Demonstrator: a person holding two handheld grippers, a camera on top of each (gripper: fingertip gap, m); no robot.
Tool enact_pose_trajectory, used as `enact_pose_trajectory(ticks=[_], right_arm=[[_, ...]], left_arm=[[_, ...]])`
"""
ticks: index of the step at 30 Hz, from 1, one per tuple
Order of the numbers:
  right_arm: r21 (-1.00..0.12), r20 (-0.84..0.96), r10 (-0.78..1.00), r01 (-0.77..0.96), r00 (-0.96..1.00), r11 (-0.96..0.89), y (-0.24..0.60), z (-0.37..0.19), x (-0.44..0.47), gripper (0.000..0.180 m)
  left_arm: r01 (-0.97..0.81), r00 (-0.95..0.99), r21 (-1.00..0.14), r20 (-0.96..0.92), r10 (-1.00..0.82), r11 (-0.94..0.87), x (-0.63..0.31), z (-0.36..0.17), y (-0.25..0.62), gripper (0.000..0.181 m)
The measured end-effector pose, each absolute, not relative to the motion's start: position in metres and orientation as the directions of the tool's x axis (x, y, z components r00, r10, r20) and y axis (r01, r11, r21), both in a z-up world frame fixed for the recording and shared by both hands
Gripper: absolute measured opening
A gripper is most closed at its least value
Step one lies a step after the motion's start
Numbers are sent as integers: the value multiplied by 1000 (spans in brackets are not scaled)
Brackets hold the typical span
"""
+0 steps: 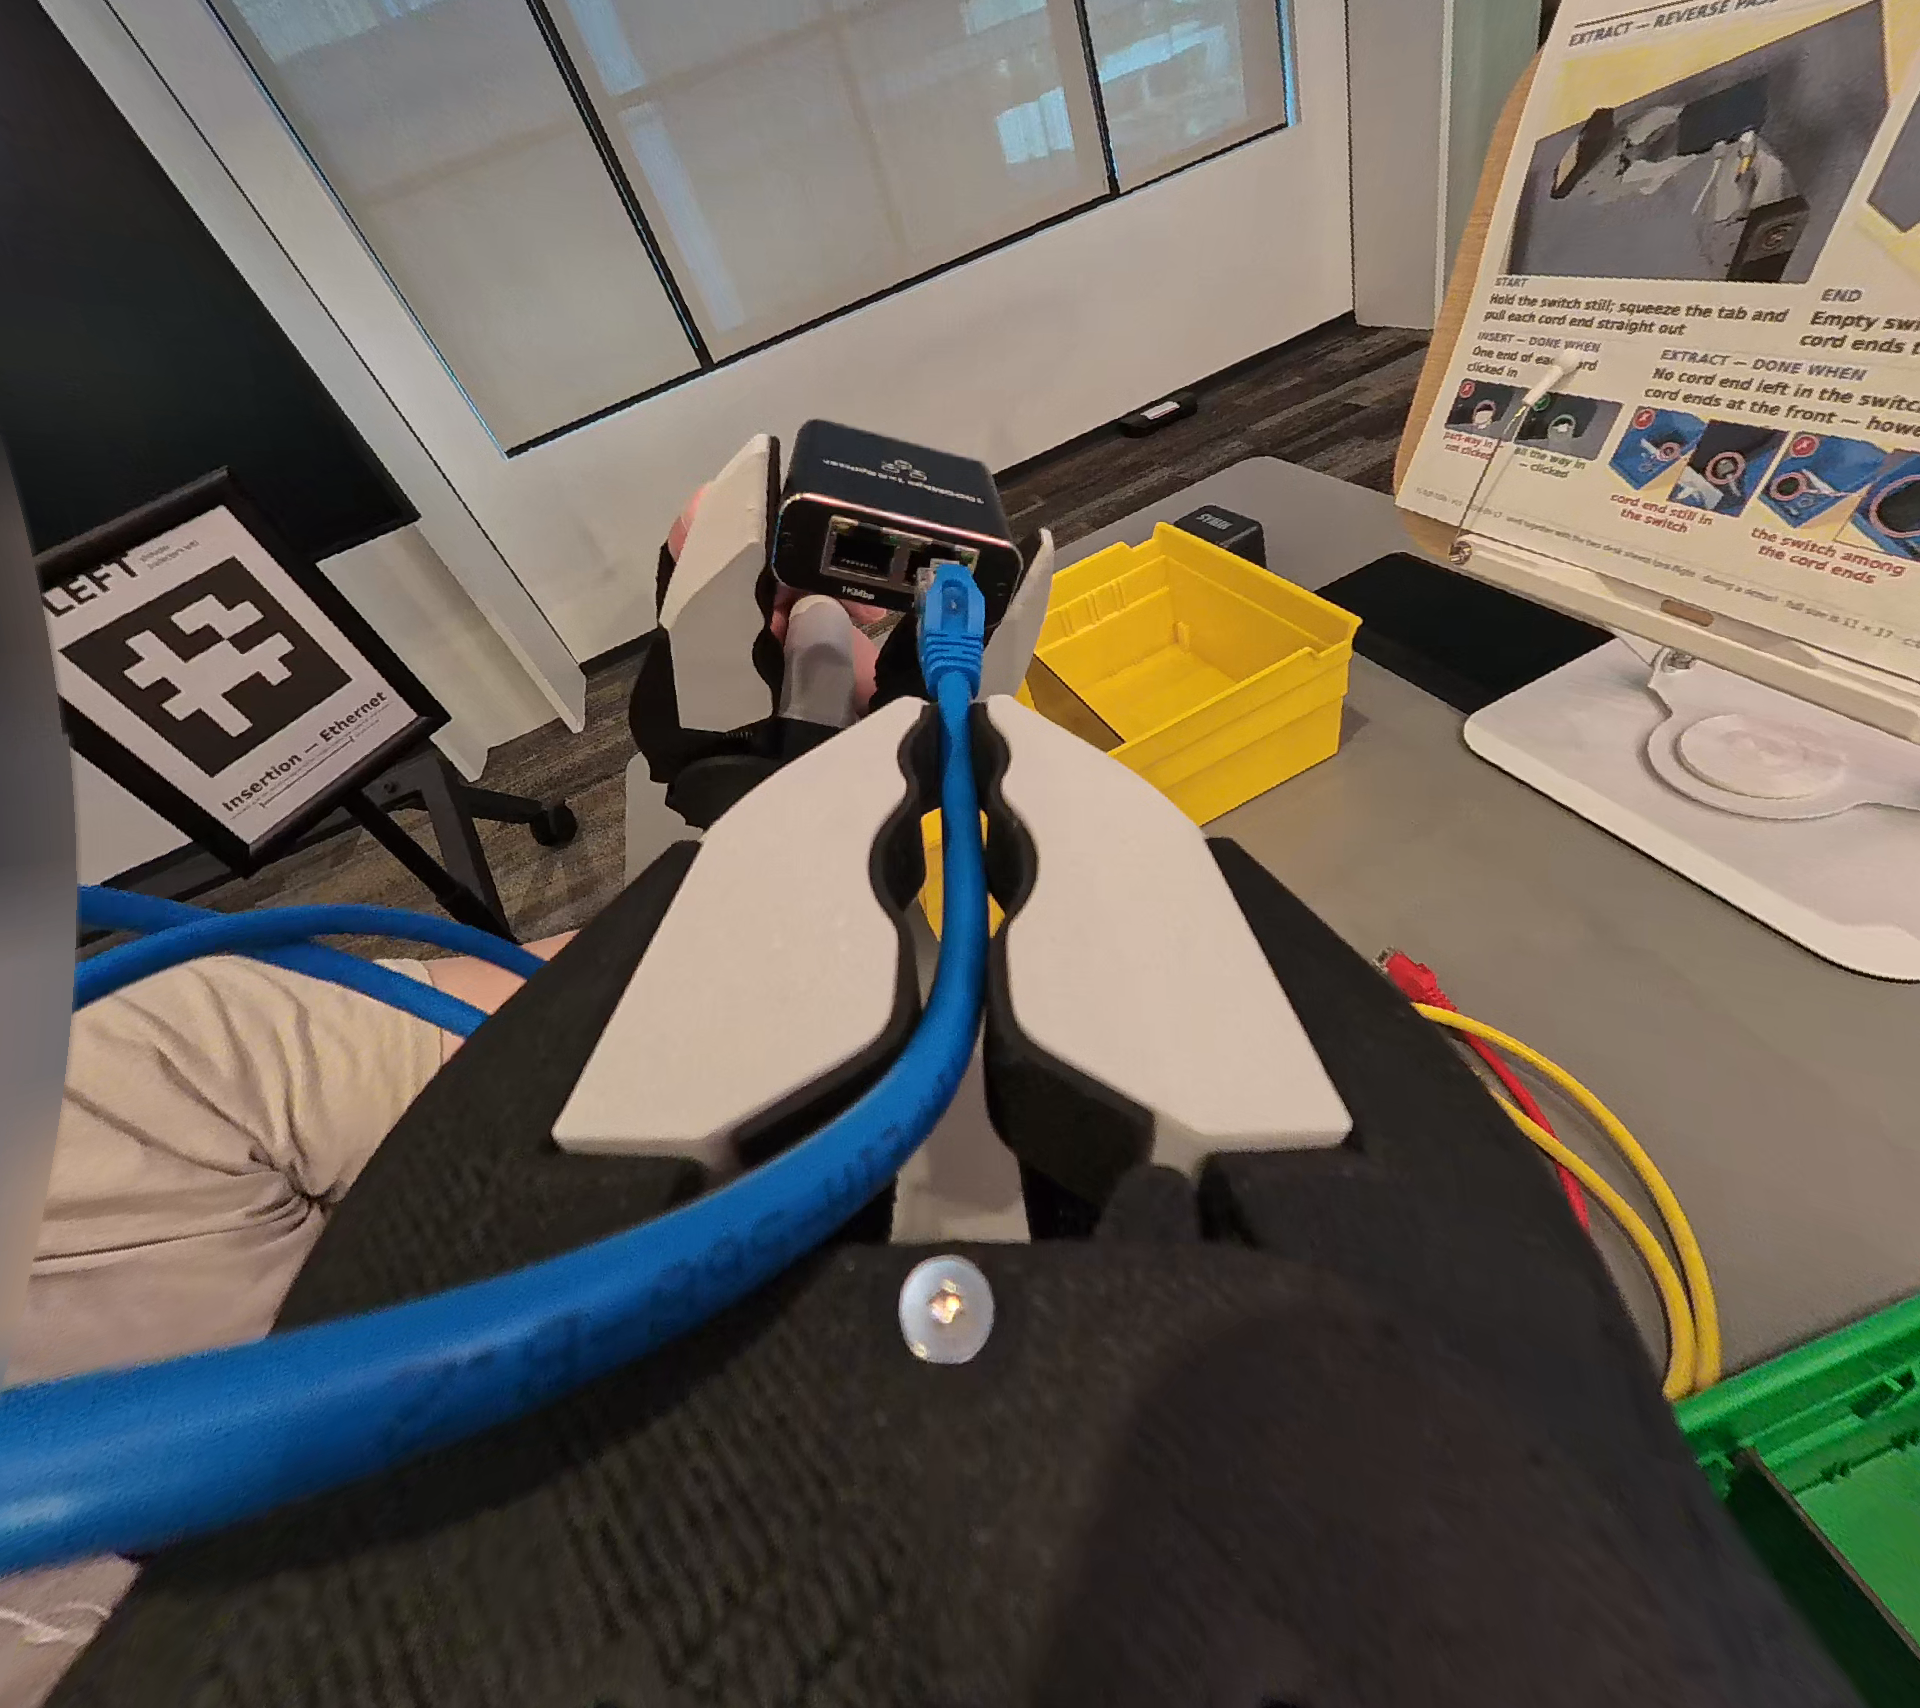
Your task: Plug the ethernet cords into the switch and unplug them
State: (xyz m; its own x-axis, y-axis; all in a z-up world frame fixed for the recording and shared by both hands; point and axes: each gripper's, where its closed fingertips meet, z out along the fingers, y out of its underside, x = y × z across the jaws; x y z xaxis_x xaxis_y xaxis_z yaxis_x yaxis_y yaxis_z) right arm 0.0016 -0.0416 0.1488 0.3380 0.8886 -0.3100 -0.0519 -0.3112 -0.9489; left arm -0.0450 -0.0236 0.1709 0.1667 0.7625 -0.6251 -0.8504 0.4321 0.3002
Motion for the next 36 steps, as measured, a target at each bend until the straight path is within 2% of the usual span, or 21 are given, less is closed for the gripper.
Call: enact_pose_trajectory(ticks=[23, 30, 36], right_arm=[[-928, -362, 876, -32, 319, -372, -38, 139, 12, 6], [-938, -322, 894, 21, 311, -345, -45, 137, 10, 6], [-953, -277, 924, 48, 264, -299, -63, 143, 9, 6]], left_arm=[[-822, 133, 360, -634, 762, 442, -29, 156, -24, 60], [-815, 142, 363, -630, 764, 451, -31, 158, -29, 60], [-778, 221, 340, -639, 737, 528, -31, 164, -44, 59]])
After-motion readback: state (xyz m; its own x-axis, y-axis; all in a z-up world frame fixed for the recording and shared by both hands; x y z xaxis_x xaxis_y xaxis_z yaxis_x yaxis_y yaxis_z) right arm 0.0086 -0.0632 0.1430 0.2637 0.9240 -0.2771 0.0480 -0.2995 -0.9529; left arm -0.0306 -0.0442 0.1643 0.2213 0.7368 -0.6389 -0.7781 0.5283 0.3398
